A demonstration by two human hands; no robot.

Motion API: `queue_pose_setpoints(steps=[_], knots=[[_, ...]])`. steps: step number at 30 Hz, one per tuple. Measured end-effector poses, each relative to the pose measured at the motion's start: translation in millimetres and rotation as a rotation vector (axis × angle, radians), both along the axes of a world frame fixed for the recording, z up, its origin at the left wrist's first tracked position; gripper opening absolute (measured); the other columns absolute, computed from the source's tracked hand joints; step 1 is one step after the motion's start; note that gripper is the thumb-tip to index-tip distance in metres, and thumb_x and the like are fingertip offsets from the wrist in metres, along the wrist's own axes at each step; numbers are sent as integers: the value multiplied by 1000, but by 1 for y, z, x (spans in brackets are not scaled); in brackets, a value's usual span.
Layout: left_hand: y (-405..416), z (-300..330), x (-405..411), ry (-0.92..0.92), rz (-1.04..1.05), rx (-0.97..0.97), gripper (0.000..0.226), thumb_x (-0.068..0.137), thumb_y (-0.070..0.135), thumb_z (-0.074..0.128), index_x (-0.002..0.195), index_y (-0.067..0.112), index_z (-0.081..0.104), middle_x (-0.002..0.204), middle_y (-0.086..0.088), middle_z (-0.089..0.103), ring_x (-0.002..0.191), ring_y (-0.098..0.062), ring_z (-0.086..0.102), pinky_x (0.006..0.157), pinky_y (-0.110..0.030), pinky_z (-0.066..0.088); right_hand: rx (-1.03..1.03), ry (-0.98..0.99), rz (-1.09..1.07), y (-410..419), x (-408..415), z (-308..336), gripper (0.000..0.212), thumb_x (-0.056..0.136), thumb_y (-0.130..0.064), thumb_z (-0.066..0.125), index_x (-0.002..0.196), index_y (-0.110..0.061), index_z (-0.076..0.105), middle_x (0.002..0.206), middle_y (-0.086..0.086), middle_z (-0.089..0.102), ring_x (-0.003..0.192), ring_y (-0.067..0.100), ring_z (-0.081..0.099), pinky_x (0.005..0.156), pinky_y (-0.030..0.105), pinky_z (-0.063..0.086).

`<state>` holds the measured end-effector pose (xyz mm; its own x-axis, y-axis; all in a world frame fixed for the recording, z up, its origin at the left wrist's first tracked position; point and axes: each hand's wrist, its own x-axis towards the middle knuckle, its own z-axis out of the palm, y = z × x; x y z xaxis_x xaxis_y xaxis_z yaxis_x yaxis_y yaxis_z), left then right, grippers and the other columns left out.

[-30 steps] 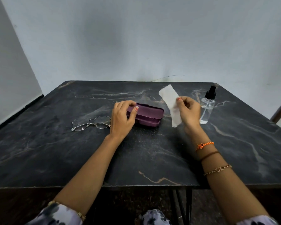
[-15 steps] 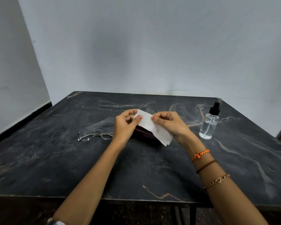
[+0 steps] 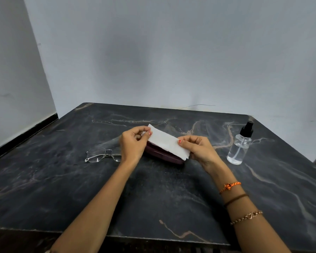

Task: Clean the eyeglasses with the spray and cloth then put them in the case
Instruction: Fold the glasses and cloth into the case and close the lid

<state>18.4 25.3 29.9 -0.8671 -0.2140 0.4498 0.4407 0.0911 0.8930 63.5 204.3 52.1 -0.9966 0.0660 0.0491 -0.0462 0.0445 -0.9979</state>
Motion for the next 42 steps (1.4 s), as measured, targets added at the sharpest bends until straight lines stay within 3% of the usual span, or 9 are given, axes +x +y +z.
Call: queue_pose_setpoints(steps=[4, 9, 12, 15, 21, 27, 32, 38, 42], knots=[[8, 7, -7, -46, 55, -56, 10, 74, 5, 73, 82, 11, 72, 66, 2, 64, 62, -16, 61, 62, -29, 54, -102, -14, -78, 2, -6, -3, 12, 81, -5, 63, 72, -12, 68, 51, -9, 66, 48, 2, 56, 45, 14, 47], [6, 15, -19, -75, 106, -237, 11, 72, 6, 74, 83, 8, 73, 74, -5, 68, 62, -7, 58, 66, -25, 51, -185, -22, -108, 8, -9, -6, 12, 77, 5, 65, 75, -7, 65, 51, -7, 68, 49, 1, 63, 47, 14, 51], [-3, 12, -20, -148, 94, -283, 12, 70, 4, 75, 81, 6, 72, 70, -7, 67, 57, -4, 57, 68, -27, 54, -53, -1, -150, 5, -10, -12, 13, 73, 5, 69, 72, -7, 65, 56, 1, 66, 45, 2, 60, 46, 14, 50], [-9, 12, -20, -179, 94, -303, 12, 70, 2, 75, 81, 6, 72, 68, -7, 66, 61, -11, 61, 70, -30, 55, 207, 56, -205, -1, -12, -17, 10, 71, 0, 73, 74, -6, 66, 61, 6, 63, 44, 8, 56, 47, 18, 48], [-8, 13, -18, -213, 118, -585, 16, 70, 10, 75, 85, 14, 71, 65, 3, 62, 68, -10, 59, 71, -23, 46, 541, 128, -232, 3, -12, -19, 10, 70, -10, 77, 71, -13, 67, 57, -1, 63, 35, -2, 53, 44, 12, 47], [-8, 16, -11, -252, 105, -710, 13, 70, 12, 74, 82, 16, 70, 65, 6, 61, 75, -12, 61, 80, -29, 48, 650, 84, -189, 3, -7, -20, 11, 71, -13, 76, 76, -9, 68, 61, 4, 66, 36, 2, 54, 47, 15, 50], [-3, 16, -7, -272, 70, -731, 13, 70, 8, 74, 81, 13, 70, 65, 1, 63, 77, -17, 64, 80, -29, 50, 756, 111, -240, 8, -6, -19, 14, 70, -15, 76, 80, -8, 70, 71, 8, 68, 56, 10, 59, 64, 29, 52], [1, 19, -2, -336, 20, -802, 18, 69, 6, 74, 85, 10, 69, 86, -10, 70, 93, -23, 63, 89, -37, 48, 891, 143, -277, 10, -6, -18, 15, 72, -20, 75, 84, -11, 72, 78, 5, 71, 70, 11, 58, 65, 24, 42], [-1, 20, -1, -368, -4, -839, 23, 67, 1, 75, 88, 7, 69, 90, -14, 70, 95, -24, 62, 90, -34, 47, 917, 135, -254, 10, -6, -18, 16, 71, -22, 76, 83, -12, 73, 81, 6, 73, 72, 13, 61, 66, 25, 46]])
